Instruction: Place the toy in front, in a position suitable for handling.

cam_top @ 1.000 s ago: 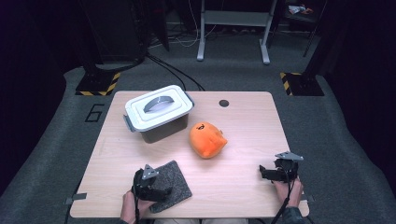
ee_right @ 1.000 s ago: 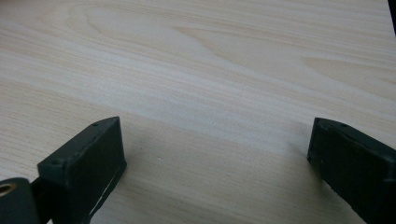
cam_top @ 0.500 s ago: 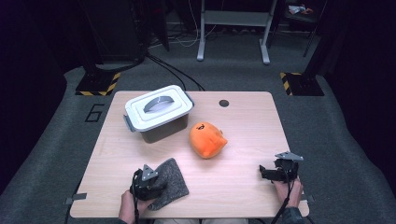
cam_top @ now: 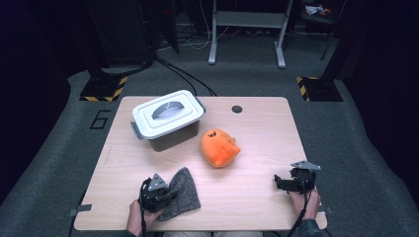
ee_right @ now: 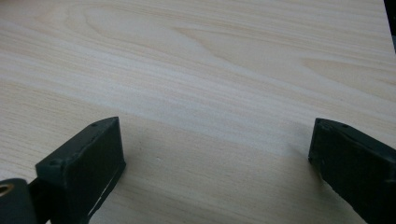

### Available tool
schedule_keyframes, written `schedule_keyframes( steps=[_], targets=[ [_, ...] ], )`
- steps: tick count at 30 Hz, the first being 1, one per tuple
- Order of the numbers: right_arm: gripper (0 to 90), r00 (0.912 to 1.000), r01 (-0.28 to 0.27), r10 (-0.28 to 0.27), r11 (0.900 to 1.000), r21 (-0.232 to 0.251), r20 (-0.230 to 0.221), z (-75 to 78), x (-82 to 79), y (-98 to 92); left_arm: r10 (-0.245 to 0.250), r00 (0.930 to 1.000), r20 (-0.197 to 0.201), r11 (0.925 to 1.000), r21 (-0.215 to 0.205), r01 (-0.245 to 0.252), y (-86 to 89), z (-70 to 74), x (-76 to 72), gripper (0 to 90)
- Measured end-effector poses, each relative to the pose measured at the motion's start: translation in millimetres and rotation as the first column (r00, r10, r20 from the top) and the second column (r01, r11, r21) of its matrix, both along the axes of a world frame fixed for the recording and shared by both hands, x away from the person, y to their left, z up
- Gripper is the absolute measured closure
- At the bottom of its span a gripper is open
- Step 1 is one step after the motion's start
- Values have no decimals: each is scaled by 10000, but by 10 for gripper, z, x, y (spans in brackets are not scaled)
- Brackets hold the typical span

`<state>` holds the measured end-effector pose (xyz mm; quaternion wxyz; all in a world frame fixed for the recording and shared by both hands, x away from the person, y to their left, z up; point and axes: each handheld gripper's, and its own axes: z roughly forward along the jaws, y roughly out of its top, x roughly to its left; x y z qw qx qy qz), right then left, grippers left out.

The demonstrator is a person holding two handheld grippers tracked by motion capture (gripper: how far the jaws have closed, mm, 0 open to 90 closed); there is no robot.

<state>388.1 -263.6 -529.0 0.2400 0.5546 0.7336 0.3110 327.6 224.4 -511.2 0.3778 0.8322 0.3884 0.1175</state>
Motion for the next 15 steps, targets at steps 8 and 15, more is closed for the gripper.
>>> schedule_keyframes(
  steps=[8,15],
  targets=[
    [25,10000,-1,1,10000,39,-30,-1,3,-3,-865,9962,-64,9958,-302,862,-164,61,21,773],
    [26,10000,0,0,10000,40,-17,-1,2,-3,-1397,9902,78,9900,-206,1399,-334,114,53,771]
  ],
)
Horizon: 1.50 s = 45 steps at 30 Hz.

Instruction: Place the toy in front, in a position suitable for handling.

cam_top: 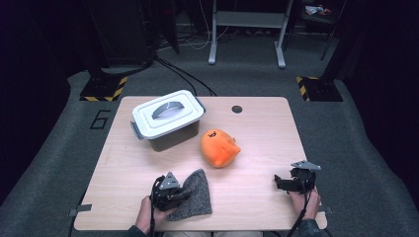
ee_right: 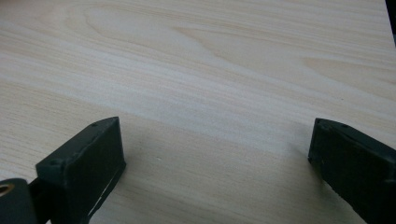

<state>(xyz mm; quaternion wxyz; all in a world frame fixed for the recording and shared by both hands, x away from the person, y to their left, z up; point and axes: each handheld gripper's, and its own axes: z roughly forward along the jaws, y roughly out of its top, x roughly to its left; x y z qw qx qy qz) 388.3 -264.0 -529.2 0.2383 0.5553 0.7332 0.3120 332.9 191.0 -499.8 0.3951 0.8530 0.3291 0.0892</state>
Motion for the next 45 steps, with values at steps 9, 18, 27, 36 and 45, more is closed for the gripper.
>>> schedule_keyframes(
  steps=[9,18,27,36,45],
  targets=[
    [27,10000,1,-1,10000,5,-7,0,-1,0,-613,9981,-66,9981,-114,612,-269,-9,47,770],
    [27,10000,0,0,10000,5,8,-1,-1,-1,-1185,9930,12,9927,-238,1184,-538,15,101,768],
    [28,10000,-1,1,10000,5,20,-1,-3,0,-1780,9840,0,9838,-199,1779,-873,-10,193,764],
    [28,10000,0,-1,10000,10,20,-2,-3,0,-2164,9763,-53,9763,7,2164,-1147,-52,284,750],
    [28,10000,7,-7,10000,16,19,-2,-3,-1,-2296,9731,-210,9732,87,2298,-1262,-125,344,581]
  ],
)
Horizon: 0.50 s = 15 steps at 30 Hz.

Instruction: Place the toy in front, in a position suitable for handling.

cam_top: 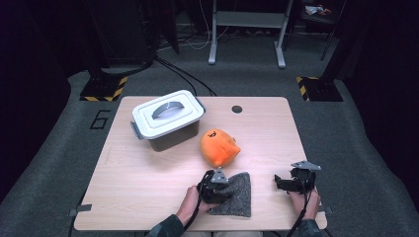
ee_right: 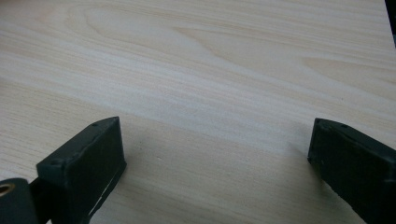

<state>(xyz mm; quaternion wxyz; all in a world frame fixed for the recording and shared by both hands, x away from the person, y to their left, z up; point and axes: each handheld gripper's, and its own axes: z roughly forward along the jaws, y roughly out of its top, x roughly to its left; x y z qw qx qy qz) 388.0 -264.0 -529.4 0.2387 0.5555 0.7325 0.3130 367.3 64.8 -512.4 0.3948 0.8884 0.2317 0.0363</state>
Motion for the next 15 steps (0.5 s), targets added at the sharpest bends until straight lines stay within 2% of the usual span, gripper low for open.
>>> schedule_keyframes(
  steps=[2,4,8,15],
  targets=[
    [28,10000,5,-5,10000,4,-4,0,0,0,130,9999,-60,9999,-109,-130,8,-3,-4,472],
    [28,10000,14,-14,10000,4,-5,0,-1,0,192,9998,-77,9997,-154,-193,37,9,-3,399],
    [28,10000,19,-19,10000,11,-8,0,-1,1,342,9994,7,9992,-192,-342,102,46,-11,325],
    [29,10000,19,-19,10000,16,-12,0,-2,2,494,9986,164,9984,-279,-489,247,106,-60,267]
  ],
)
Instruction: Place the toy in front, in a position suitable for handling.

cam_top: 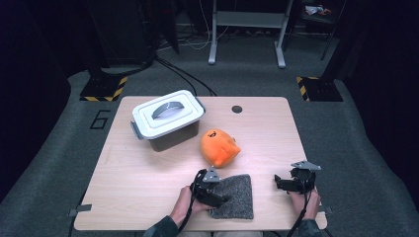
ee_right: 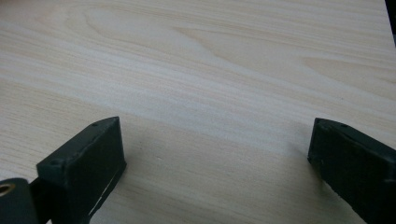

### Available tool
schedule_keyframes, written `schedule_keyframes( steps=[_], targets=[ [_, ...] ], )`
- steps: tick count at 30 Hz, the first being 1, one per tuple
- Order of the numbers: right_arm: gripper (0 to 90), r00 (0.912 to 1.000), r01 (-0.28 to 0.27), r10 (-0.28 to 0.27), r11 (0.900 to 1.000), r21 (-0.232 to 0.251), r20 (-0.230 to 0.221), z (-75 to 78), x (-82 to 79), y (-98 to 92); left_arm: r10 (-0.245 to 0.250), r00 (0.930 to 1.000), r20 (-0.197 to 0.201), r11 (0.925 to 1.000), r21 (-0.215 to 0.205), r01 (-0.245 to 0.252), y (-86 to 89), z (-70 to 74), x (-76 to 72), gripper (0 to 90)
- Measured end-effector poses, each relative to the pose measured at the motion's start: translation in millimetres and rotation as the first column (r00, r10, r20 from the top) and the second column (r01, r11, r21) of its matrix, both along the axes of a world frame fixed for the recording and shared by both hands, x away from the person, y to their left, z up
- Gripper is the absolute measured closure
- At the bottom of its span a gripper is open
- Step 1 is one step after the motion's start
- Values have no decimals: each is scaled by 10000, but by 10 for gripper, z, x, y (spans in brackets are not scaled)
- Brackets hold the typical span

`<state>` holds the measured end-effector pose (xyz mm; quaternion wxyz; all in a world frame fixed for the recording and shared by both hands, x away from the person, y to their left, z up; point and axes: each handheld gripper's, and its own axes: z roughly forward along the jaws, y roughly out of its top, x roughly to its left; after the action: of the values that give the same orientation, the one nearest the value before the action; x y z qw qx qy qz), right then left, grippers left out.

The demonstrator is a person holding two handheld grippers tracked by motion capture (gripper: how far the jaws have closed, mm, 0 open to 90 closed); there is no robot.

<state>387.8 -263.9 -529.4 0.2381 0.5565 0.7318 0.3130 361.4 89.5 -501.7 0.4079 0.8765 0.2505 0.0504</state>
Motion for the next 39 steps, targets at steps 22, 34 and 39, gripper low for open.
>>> schedule_keyframes(
  steps=[22,34,39],
  targets=[
    [37,10000,-48,48,10000,52,-19,1,-3,5,3030,9525,306,9528,93,-3034,1031,-118,-111,97],
    [21,9994,-264,274,9987,435,-220,29,8,-34,4132,9082,673,9037,927,-4180,1301,-212,-123,0],
    [19,9968,-766,783,9934,852,-170,156,-97,80,4368,8972,654,8900,1137,-4416,1392,-249,-87,0]
  ],
)
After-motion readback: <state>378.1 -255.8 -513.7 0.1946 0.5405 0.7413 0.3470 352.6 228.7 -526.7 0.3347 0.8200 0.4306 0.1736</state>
